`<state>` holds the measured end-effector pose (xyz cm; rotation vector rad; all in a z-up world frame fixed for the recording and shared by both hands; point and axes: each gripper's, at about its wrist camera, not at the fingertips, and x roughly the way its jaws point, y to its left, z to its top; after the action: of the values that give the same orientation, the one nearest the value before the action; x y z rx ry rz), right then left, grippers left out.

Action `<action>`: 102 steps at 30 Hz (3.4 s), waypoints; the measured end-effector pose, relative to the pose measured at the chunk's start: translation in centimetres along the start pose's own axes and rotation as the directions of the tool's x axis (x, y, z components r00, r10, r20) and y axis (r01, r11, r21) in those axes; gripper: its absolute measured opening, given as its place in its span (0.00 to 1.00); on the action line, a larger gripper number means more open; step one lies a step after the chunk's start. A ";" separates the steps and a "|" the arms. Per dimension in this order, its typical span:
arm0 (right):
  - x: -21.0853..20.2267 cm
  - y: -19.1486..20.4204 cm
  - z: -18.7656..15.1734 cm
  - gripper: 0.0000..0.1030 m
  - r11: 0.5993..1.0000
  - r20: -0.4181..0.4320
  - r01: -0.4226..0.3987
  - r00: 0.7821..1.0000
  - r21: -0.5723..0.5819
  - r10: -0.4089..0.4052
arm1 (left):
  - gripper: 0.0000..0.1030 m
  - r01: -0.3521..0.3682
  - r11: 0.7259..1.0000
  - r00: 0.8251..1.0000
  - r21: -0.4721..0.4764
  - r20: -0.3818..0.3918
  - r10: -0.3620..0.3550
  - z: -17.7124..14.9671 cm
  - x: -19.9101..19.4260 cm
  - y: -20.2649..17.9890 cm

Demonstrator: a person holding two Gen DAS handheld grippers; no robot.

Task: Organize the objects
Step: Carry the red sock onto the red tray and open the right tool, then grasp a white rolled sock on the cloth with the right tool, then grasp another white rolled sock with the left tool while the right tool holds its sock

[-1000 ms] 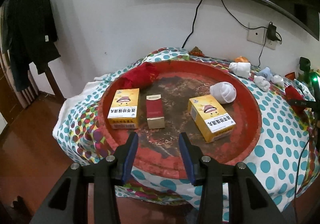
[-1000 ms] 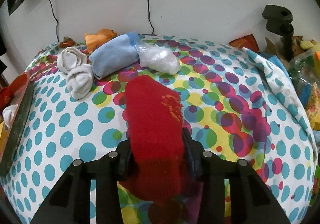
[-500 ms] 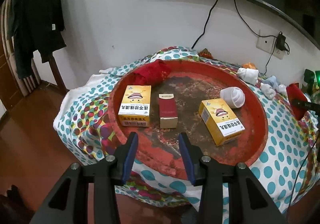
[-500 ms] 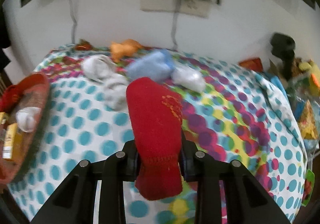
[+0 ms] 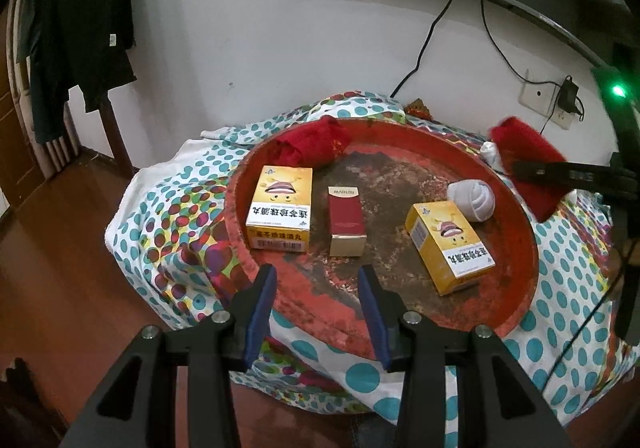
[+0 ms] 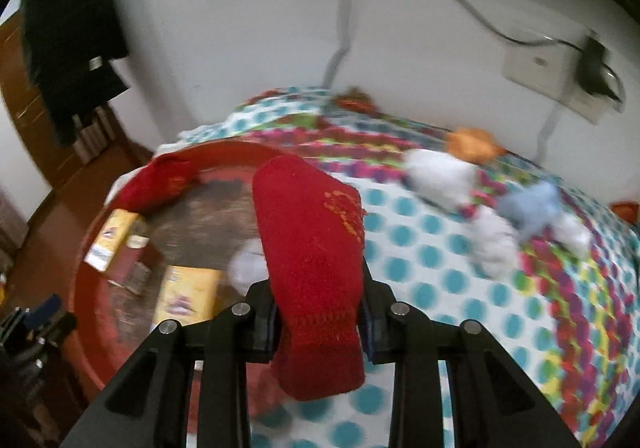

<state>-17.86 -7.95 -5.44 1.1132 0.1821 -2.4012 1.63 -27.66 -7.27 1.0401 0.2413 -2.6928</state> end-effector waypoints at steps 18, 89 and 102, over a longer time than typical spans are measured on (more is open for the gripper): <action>9.2 6.8 3.1 0.28 0.997 -0.148 0.033 0.988 -0.067 -0.042 | 0.42 0.029 0.999 0.999 -0.035 -0.029 -0.030 0.1 0.7 0.9; -2.3 -24.9 -9.7 0.40 0.987 -0.044 0.131 0.991 0.092 -0.128 | 0.42 0.255 0.910 0.965 0.327 -0.141 -0.220 9.9 11.3 -29.2; -1.8 -23.9 -9.6 0.48 0.989 -0.058 0.136 0.989 0.063 -0.133 | 0.58 0.192 0.940 0.974 0.281 -0.171 -0.147 15.4 19.4 -33.8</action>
<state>-21.81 16.64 -12.35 1.2321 0.2024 -2.5139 -31.66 -2.21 -6.92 1.3660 -0.0541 -2.8711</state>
